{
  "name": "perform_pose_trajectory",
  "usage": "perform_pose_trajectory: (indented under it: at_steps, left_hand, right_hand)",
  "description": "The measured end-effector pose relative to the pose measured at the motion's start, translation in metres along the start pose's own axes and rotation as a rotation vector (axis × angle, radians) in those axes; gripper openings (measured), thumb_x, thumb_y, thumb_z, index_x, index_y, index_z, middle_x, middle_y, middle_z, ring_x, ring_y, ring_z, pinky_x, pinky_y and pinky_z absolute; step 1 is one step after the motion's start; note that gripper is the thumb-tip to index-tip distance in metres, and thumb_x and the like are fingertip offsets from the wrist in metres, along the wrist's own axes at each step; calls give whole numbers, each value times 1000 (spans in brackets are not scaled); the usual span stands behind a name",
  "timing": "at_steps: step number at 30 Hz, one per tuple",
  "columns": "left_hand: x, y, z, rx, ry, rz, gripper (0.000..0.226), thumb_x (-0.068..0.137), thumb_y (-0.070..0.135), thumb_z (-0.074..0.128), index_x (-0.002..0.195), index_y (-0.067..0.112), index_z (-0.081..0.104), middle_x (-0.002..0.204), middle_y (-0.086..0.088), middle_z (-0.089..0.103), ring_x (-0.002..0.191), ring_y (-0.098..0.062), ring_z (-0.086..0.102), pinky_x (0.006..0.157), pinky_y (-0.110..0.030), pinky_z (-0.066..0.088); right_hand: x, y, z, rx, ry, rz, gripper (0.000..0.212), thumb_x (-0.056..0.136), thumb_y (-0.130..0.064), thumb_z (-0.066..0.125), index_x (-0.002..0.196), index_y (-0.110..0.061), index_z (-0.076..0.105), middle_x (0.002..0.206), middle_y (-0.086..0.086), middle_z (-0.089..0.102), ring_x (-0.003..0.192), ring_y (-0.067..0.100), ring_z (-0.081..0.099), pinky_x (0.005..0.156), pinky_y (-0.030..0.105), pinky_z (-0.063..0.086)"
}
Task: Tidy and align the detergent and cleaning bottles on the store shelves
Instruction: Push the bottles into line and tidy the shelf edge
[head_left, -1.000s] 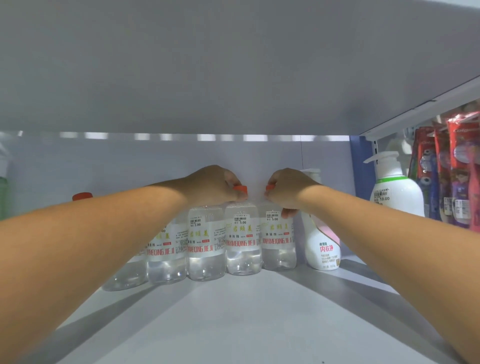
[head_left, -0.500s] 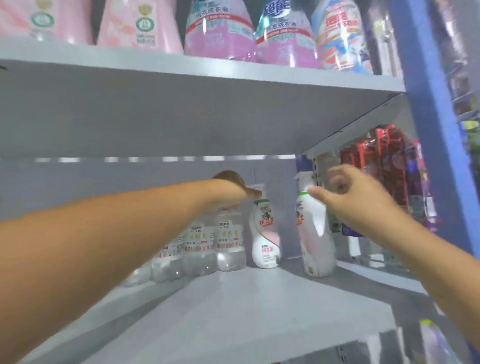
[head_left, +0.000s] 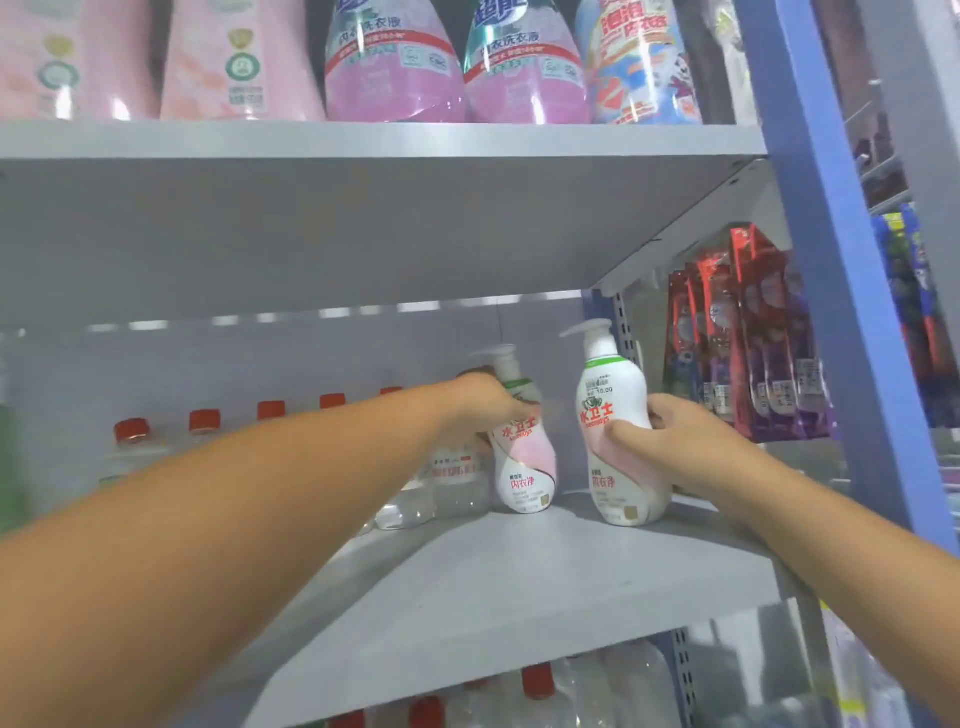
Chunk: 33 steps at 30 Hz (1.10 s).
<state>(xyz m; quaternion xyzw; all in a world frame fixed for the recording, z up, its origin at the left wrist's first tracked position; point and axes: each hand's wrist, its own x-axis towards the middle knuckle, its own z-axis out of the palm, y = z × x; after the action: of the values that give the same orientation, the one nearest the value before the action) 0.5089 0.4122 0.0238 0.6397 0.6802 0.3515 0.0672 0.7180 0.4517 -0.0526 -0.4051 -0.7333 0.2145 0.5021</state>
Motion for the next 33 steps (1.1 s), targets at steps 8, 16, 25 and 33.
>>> perform_pose_trajectory:
  at_steps: [8, 16, 25, 33]
  left_hand:
    - [-111, -53, -144, 16, -67, 61, 42, 88, 52, 75, 118, 25, 67, 103, 2, 80, 92, -22, 78, 81, -40, 64]
    - [-202, -152, -233, -73, 180, -37, 30, 88, 42, 78, 111, 24, 70, 93, -1, 80, 81, -19, 78, 62, -30, 61]
    - [-248, -229, -247, -227, 313, 5, 25, 87, 44, 79, 107, 53, 69, 92, 17, 76, 73, 0, 72, 54, -20, 52]
    - [-342, -211, -237, -282, 517, 212, 35, 90, 38, 75, 121, 51, 63, 99, 21, 75, 87, 3, 70, 62, -15, 49]
  right_hand:
    - [-13, -37, 11, 86, -314, 23, 40, 75, -38, 89, 109, -24, 73, 97, 0, 80, 88, 23, 79, 79, 48, 65]
    - [-58, -123, 97, 130, -436, -20, 27, 88, -27, 81, 112, -22, 70, 95, -2, 81, 85, 20, 79, 78, 43, 65]
    - [-111, -183, 155, 136, -349, -21, 35, 85, -40, 80, 116, -30, 69, 101, -10, 78, 90, 14, 77, 74, 36, 65]
    - [-232, -224, 114, 97, -113, -117, 47, 73, -61, 79, 112, -35, 74, 103, -16, 78, 97, 11, 74, 90, 47, 58]
